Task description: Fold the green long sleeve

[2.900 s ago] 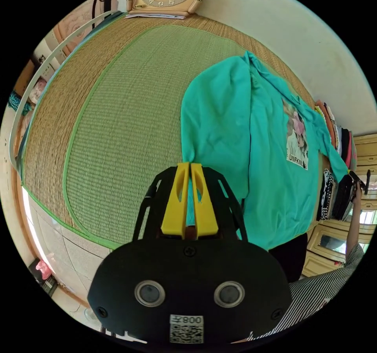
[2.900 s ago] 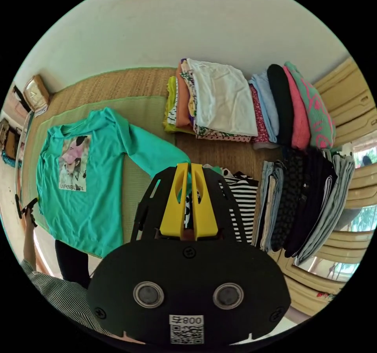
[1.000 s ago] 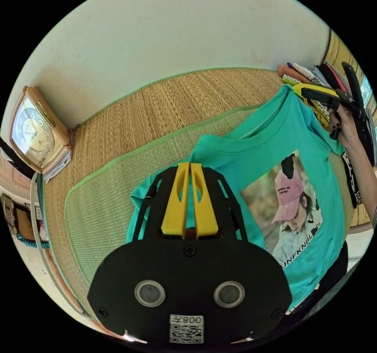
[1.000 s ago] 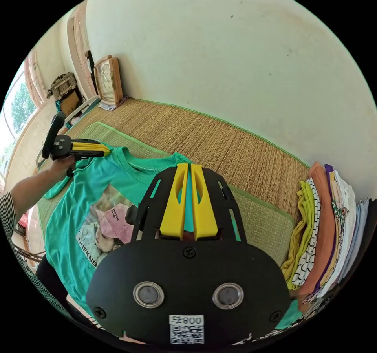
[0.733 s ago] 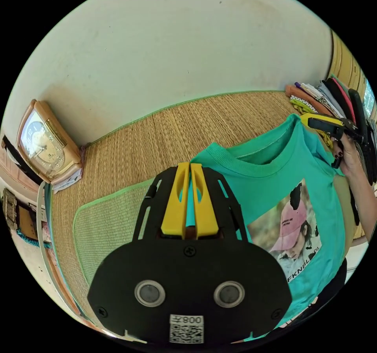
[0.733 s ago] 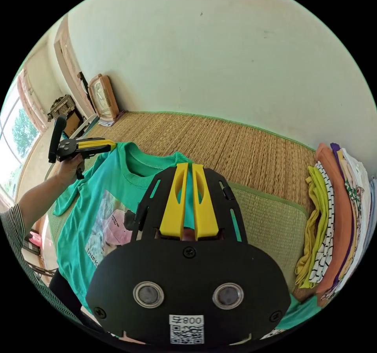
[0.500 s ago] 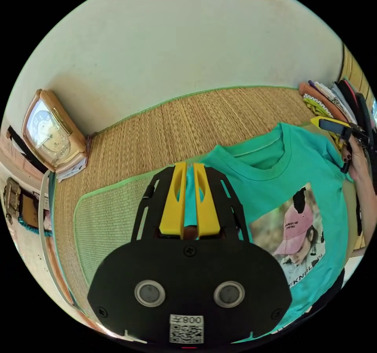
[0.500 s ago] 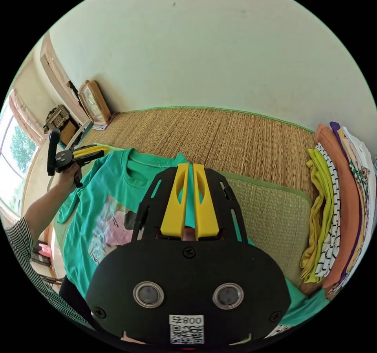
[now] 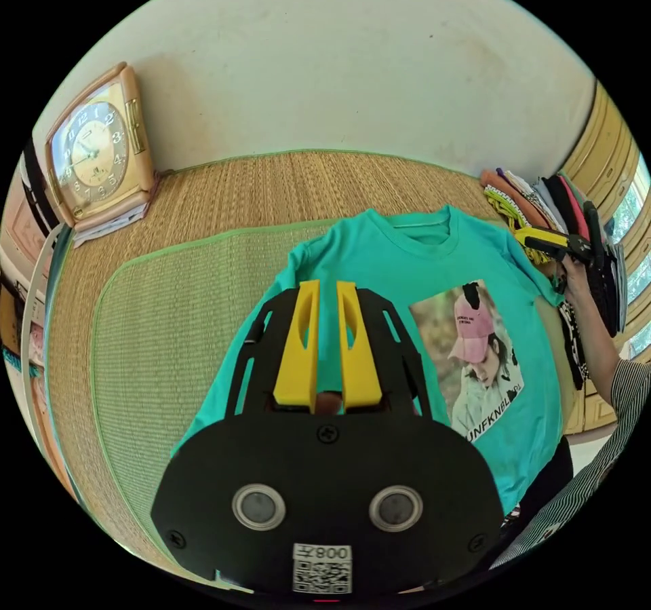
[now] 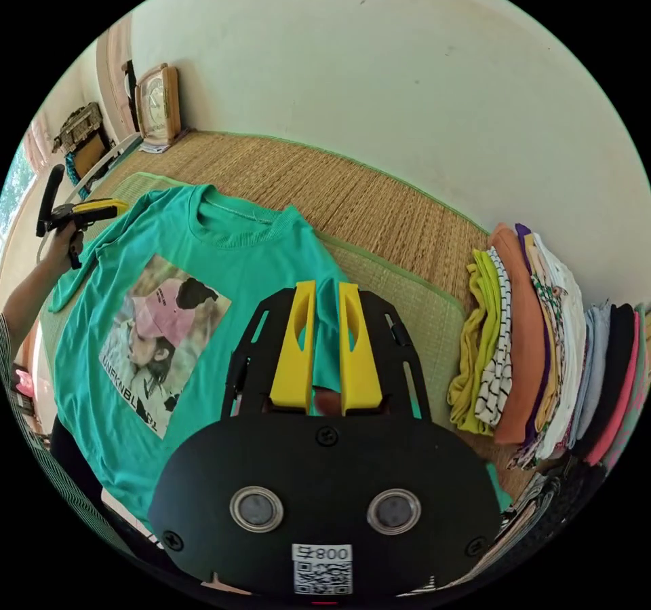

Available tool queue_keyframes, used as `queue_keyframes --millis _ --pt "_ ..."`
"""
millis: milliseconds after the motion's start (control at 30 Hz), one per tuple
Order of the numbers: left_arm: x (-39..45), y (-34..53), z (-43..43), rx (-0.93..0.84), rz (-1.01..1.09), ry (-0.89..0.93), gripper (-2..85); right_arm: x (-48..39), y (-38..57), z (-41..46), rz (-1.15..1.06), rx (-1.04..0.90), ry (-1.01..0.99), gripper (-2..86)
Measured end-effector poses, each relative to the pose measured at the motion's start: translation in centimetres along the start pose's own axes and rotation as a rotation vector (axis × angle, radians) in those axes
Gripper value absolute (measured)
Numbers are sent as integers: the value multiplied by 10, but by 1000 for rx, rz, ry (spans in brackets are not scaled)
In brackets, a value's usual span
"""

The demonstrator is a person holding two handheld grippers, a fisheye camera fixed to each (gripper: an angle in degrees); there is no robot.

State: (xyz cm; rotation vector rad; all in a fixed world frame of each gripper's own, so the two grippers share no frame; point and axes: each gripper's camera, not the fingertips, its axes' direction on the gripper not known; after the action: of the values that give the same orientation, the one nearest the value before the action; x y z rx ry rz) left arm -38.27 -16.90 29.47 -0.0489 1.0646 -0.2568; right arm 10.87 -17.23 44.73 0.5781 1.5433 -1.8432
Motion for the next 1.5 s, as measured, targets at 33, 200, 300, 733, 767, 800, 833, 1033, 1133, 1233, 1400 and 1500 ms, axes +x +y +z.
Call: queue_keyframes --millis 33,200,300,733,767,800,833,1033,1133,1233,1400,1500 --pt "-5 5 -2 0 -15 0 23 0 11 0 7 -23 21 82" --pt "-39 36 -5 -31 -138 -16 16 3 19 19 10 -104 101 41" --pt "-46 35 1 -70 -146 -115 8 15 1 22 21 -124 163 14" --pt "-76 37 6 -29 -206 -52 21 103 -31 43 210 -230 -11 47" --pt "-76 38 2 -9 -194 -20 28 104 -26 40 219 -214 -15 48" --pt "-75 39 -2 17 -186 4 37 109 -17 34 250 -184 -42 50" --pt "-74 39 -4 33 -181 18 41 114 -9 30 283 -167 -71 51" --pt "-60 31 23 -124 -31 -119 29 113 9 -3 348 23 -173 35" --pt "-68 27 25 -100 -45 -211 10 91 4 -5 269 39 -185 18" --pt "-92 20 24 -69 -136 -221 4 61 -6 1 158 24 -120 5" --pt "-114 18 18 52 -246 -203 2 34 -23 29 65 -20 -51 -2" --pt "-93 21 17 131 -164 -152 2 39 -32 51 88 -52 -19 -3"
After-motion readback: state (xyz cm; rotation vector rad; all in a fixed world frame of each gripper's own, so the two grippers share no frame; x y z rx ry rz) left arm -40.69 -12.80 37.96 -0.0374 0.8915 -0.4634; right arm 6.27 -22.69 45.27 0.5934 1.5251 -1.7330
